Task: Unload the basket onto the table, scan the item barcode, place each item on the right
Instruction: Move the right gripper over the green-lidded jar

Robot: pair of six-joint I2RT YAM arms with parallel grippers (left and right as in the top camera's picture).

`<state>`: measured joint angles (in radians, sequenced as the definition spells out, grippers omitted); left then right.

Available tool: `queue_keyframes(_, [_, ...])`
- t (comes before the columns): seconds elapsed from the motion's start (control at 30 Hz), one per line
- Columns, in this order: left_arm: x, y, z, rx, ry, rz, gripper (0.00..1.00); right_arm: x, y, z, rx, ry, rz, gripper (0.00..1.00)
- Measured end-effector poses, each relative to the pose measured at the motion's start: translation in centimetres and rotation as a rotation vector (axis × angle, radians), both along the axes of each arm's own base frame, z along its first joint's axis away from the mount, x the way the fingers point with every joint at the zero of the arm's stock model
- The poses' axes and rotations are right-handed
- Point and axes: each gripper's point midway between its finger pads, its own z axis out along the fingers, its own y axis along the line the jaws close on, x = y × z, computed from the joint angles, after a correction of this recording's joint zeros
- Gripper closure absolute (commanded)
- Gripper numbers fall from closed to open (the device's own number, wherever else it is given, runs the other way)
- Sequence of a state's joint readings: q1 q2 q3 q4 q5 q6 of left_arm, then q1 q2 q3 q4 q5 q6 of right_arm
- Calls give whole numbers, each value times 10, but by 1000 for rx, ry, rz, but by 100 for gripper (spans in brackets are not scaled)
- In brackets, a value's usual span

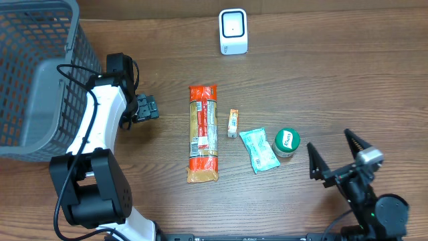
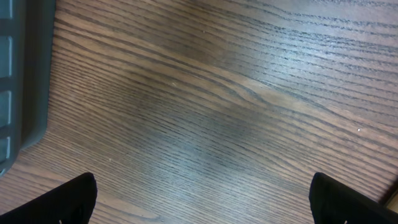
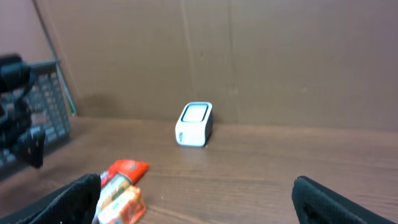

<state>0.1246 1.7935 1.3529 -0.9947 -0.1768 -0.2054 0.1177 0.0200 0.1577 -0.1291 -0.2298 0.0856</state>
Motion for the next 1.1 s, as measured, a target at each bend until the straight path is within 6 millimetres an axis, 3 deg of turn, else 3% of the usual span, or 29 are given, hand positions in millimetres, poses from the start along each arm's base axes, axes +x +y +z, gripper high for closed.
queue_keyframes(0.23, [0, 0, 0, 0, 0, 0, 0, -23, -15, 99, 37, -14, -73, 0])
queue_keyframes(0.4, [0, 0, 0, 0, 0, 0, 0, -15, -17, 127, 13, 183, -89, 0])
queue_keyframes(0.57, [1, 0, 0, 1, -2, 0, 0, 3, -15, 139, -33, 486, -99, 0])
queue_keyframes(0.7, [1, 0, 0, 2, -3, 0, 1, 10, -15, 131, -75, 746, -107, 0])
queue_keyframes(0.87, [1, 0, 0, 2, -2, 0, 0, 41, -8, 118, -96, 922, -87, 0])
queue_keyframes(1.1, [1, 0, 0, 2, -2, 0, 0, 72, 11, 63, -88, 1161, -8, 1])
